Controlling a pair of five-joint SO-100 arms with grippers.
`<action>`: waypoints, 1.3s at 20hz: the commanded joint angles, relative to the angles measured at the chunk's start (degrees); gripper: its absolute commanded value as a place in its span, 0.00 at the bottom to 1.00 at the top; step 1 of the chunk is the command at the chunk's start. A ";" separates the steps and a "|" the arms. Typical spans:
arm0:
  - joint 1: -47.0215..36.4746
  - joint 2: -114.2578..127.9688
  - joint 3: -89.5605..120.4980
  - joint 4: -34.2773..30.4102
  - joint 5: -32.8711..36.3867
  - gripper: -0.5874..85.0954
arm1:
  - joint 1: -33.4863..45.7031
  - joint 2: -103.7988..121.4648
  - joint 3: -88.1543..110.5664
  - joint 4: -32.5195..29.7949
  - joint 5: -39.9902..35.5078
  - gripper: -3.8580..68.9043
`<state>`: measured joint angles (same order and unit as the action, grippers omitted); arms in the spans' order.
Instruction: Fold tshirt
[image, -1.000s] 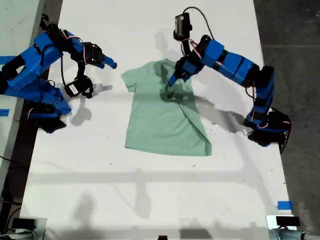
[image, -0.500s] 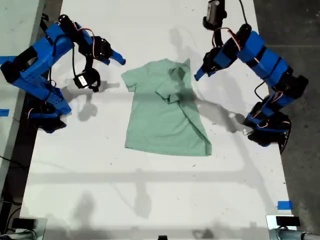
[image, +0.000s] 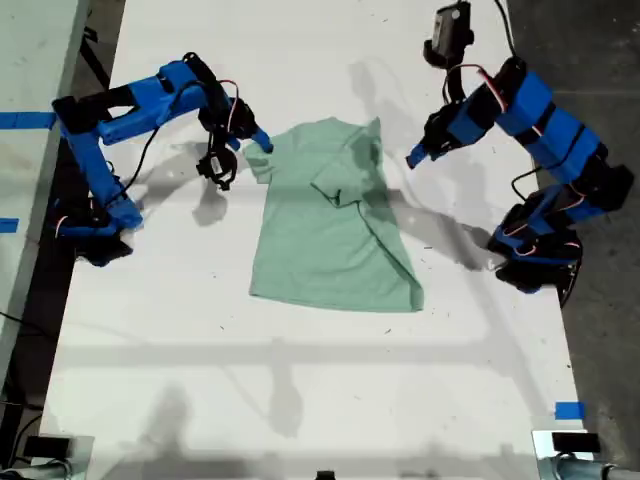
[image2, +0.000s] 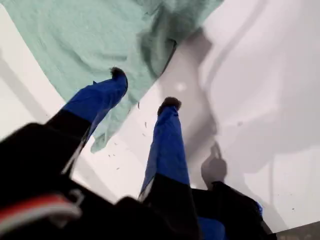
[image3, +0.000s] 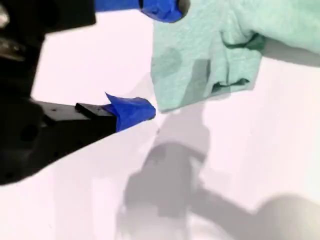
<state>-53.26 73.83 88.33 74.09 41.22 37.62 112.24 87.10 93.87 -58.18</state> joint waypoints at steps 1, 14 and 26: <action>0.26 -6.42 -9.76 0.18 0.26 0.33 | -0.35 6.15 1.23 -1.14 0.53 0.27; -0.70 -16.61 -28.56 10.11 1.32 0.01 | 0.97 16.87 10.55 -1.85 0.35 0.25; -2.37 5.01 -12.04 5.45 0.97 0.01 | 0.88 18.90 13.97 -2.81 1.14 0.24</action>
<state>-58.54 77.08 82.97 80.24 42.63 37.97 129.29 101.43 93.87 -57.66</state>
